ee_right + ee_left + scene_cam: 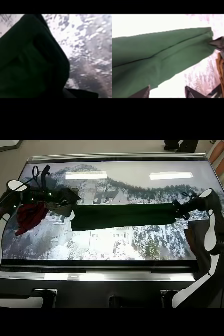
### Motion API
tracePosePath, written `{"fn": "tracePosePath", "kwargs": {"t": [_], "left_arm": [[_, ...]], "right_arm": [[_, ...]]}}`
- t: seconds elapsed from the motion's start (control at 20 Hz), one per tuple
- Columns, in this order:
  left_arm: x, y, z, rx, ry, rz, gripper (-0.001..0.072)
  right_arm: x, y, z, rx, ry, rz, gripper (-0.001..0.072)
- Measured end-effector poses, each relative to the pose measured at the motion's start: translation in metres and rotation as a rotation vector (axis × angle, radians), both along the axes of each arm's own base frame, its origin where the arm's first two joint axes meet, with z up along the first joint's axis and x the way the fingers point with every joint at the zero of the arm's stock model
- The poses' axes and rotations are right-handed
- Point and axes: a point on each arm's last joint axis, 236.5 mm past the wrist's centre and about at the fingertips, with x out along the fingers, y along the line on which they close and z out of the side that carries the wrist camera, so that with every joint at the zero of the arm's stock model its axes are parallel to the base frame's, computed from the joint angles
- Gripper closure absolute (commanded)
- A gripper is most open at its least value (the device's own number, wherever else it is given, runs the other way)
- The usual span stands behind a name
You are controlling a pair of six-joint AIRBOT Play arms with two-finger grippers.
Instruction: Fold the shirts.
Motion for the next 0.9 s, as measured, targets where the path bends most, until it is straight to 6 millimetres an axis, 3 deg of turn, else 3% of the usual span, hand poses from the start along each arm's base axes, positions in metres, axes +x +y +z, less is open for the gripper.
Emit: {"fn": "tracePosePath", "kwargs": {"t": [0.05, 0.1, 0.25, 0.4, 0.6, 0.75, 0.9], "left_arm": [[-0.005, -0.009, 0.005, 0.001, -0.013, -0.022, 0.0541], [-0.009, -0.018, 0.007, 0.001, -0.018, -0.042, 0.0673], [-0.017, -0.060, -0.007, 0.002, -0.020, -0.085, 0.0673], [-0.018, -0.125, -0.044, -0.044, 0.042, -0.066, 0.0673], [-0.023, -0.208, -0.088, -0.229, 0.207, 0.004, 0.0673], [-0.029, -0.244, -0.115, -0.331, 0.330, 0.051, 0.0673], [-0.051, -0.275, -0.137, -0.393, 0.451, 0.042, 0.0674]], "right_arm": [[0.002, 0.007, 0.006, 0.025, -0.012, 0.005, 0.0676], [0.005, 0.010, 0.013, 0.033, -0.034, 0.011, 0.0677], [0.013, 0.023, 0.061, 0.050, -0.147, 0.056, 0.0677], [0.004, 0.042, 0.125, 0.039, -0.244, 0.137, 0.0677], [-0.029, 0.089, 0.209, 0.015, -0.354, 0.285, 0.0676], [-0.060, 0.121, 0.256, -0.013, -0.418, 0.384, 0.0675], [-0.089, 0.151, 0.288, -0.040, -0.466, 0.475, 0.0675]]}}
